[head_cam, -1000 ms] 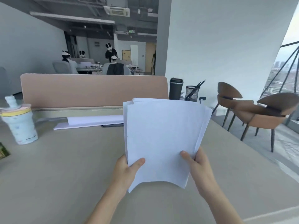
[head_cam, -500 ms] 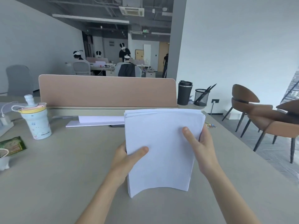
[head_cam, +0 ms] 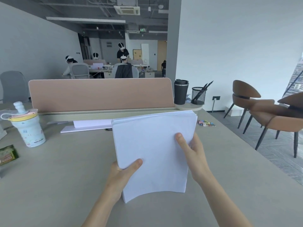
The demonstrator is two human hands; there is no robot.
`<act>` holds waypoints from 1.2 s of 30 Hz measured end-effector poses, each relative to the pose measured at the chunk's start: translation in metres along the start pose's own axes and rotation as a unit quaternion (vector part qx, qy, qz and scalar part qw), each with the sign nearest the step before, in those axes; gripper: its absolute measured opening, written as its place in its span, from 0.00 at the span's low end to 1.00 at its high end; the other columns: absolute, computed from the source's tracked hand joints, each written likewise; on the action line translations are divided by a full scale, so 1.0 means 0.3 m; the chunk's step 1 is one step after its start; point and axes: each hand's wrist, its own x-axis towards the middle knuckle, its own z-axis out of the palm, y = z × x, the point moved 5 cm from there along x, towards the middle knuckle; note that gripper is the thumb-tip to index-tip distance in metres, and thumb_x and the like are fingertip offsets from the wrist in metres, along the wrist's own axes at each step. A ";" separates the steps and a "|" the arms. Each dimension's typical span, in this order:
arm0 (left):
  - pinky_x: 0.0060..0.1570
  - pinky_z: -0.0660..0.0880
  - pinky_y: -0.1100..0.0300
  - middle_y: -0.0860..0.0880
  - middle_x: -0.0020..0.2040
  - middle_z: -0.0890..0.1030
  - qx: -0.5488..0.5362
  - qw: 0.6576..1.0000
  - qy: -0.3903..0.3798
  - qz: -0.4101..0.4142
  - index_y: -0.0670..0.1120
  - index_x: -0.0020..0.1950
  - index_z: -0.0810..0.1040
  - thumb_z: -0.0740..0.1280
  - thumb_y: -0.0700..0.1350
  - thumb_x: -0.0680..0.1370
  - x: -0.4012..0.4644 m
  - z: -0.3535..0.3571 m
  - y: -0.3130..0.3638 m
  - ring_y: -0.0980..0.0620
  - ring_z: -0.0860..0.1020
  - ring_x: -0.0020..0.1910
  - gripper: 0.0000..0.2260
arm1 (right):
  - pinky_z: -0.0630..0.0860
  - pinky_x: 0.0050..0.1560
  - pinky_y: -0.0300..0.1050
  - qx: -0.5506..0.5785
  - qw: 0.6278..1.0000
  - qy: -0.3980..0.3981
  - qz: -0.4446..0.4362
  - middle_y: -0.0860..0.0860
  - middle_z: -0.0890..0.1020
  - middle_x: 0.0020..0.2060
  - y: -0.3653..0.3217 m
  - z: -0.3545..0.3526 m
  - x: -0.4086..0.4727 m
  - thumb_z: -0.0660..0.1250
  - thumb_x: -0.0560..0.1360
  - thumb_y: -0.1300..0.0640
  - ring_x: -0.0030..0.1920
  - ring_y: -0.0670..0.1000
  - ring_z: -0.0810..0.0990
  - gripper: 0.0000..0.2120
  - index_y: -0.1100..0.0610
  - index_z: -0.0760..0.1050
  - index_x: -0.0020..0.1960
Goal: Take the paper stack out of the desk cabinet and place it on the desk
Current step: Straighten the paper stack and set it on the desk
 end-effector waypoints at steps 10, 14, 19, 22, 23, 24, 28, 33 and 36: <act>0.41 0.80 0.57 0.52 0.43 0.89 0.014 1.000 -0.006 -0.008 0.51 0.42 0.86 0.77 0.42 0.71 -0.003 -0.004 0.010 0.53 0.87 0.42 0.04 | 0.67 0.49 0.27 -0.226 0.958 0.037 -0.174 0.37 0.81 0.52 -0.196 -0.006 0.081 0.61 0.80 0.48 0.54 0.35 0.76 0.10 0.45 0.77 0.58; 0.44 0.80 0.54 0.51 0.45 0.89 0.018 1.000 -0.019 -0.011 0.52 0.43 0.87 0.77 0.44 0.71 0.001 -0.008 0.006 0.52 0.87 0.44 0.04 | 0.67 0.44 0.26 -0.213 0.962 0.053 -0.164 0.30 0.80 0.47 -0.188 -0.004 0.091 0.62 0.81 0.50 0.47 0.33 0.75 0.06 0.46 0.76 0.56; 0.44 0.80 0.56 0.51 0.46 0.89 0.025 0.999 -0.021 -0.031 0.51 0.46 0.86 0.76 0.44 0.72 -0.008 -0.014 -0.033 0.53 0.87 0.45 0.05 | 0.75 0.56 0.35 -0.006 0.999 0.037 -0.022 0.35 0.80 0.57 -0.047 -0.008 0.063 0.65 0.80 0.48 0.57 0.33 0.79 0.11 0.47 0.73 0.61; 0.44 0.80 0.56 0.51 0.46 0.89 0.034 0.999 -0.012 -0.033 0.51 0.46 0.86 0.78 0.45 0.71 -0.012 -0.015 -0.056 0.53 0.87 0.44 0.06 | 0.79 0.55 0.50 -0.001 0.999 0.026 0.039 0.45 0.86 0.55 0.085 0.002 0.002 0.65 0.80 0.47 0.57 0.49 0.85 0.12 0.50 0.79 0.60; 0.43 0.81 0.56 0.51 0.45 0.89 0.034 0.999 0.000 -0.034 0.51 0.45 0.86 0.77 0.44 0.71 -0.010 -0.015 -0.059 0.53 0.87 0.43 0.04 | 0.79 0.57 0.51 -0.005 0.999 0.029 0.044 0.45 0.86 0.56 0.114 0.007 -0.016 0.65 0.80 0.46 0.58 0.49 0.84 0.12 0.49 0.79 0.60; 0.43 0.81 0.55 0.51 0.43 0.89 0.035 0.999 0.013 -0.036 0.50 0.44 0.86 0.77 0.45 0.72 -0.005 -0.014 -0.062 0.53 0.87 0.42 0.03 | 0.79 0.58 0.52 -0.006 0.998 0.036 0.047 0.45 0.86 0.56 0.134 0.010 -0.026 0.64 0.80 0.46 0.58 0.48 0.84 0.12 0.48 0.79 0.60; 0.42 0.82 0.56 0.54 0.39 0.88 0.038 0.998 0.046 -0.017 0.50 0.42 0.86 0.75 0.48 0.72 0.008 0.021 -0.041 0.54 0.87 0.40 0.02 | 0.80 0.57 0.53 -0.004 0.996 0.080 0.043 0.45 0.86 0.54 0.134 0.000 -0.015 0.65 0.80 0.46 0.56 0.47 0.85 0.10 0.48 0.79 0.58; 0.43 0.81 0.56 0.56 0.39 0.88 0.037 0.997 0.060 -0.015 0.51 0.42 0.86 0.75 0.50 0.72 0.000 0.083 -0.055 0.55 0.86 0.40 0.04 | 0.80 0.54 0.47 -0.028 0.993 0.107 0.027 0.42 0.86 0.53 0.164 -0.054 -0.015 0.65 0.79 0.46 0.55 0.45 0.84 0.07 0.42 0.78 0.55; 0.43 0.79 0.58 0.58 0.40 0.88 0.035 0.996 0.079 -0.020 0.52 0.43 0.85 0.74 0.50 0.73 -0.007 0.095 -0.076 0.55 0.85 0.44 0.03 | 0.78 0.55 0.45 -0.065 0.990 0.097 0.073 0.37 0.85 0.53 0.271 -0.065 -0.052 0.64 0.79 0.45 0.55 0.39 0.83 0.08 0.40 0.78 0.57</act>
